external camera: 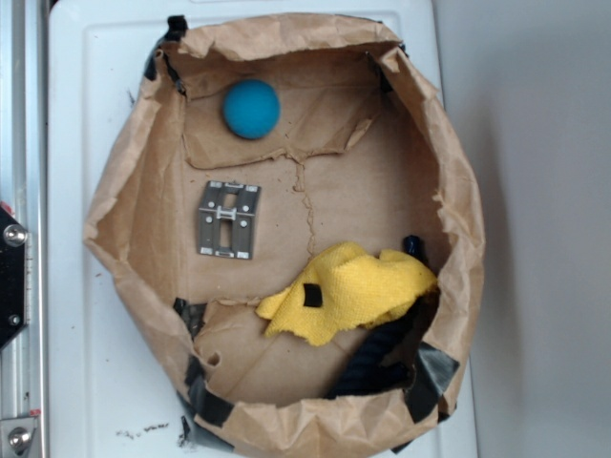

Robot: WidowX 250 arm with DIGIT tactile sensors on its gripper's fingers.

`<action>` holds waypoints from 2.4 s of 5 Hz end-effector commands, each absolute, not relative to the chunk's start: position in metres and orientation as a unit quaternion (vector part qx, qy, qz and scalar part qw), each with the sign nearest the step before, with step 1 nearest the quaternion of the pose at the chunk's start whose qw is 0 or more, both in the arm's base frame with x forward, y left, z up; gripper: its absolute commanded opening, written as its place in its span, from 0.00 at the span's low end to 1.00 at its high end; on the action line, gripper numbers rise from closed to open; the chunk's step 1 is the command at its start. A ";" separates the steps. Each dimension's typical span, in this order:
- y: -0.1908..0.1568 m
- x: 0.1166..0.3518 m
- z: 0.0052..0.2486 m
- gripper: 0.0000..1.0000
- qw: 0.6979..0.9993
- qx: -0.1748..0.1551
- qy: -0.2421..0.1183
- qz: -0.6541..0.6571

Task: Grab the blue ball.

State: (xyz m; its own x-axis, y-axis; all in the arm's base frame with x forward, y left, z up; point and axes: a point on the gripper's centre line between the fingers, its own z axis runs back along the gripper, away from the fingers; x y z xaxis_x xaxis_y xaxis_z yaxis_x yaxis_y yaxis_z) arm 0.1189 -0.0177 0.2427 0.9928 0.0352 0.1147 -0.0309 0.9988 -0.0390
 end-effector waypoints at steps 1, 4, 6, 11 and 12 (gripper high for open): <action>-0.018 0.119 0.243 1.00 0.998 -0.019 -0.058 0.017; 0.041 0.251 0.204 1.00 0.967 0.073 -0.081 0.232; 0.077 0.264 0.179 1.00 0.868 0.262 -0.114 0.405; 0.086 0.261 0.172 1.00 0.859 0.263 -0.126 0.421; 0.078 0.269 0.155 1.00 0.846 0.214 -0.126 0.473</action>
State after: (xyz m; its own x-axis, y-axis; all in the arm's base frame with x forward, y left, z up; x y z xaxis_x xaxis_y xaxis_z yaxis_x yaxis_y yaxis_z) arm 0.2796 0.0642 0.1365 0.5429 0.7436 0.3903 -0.8396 0.4724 0.2680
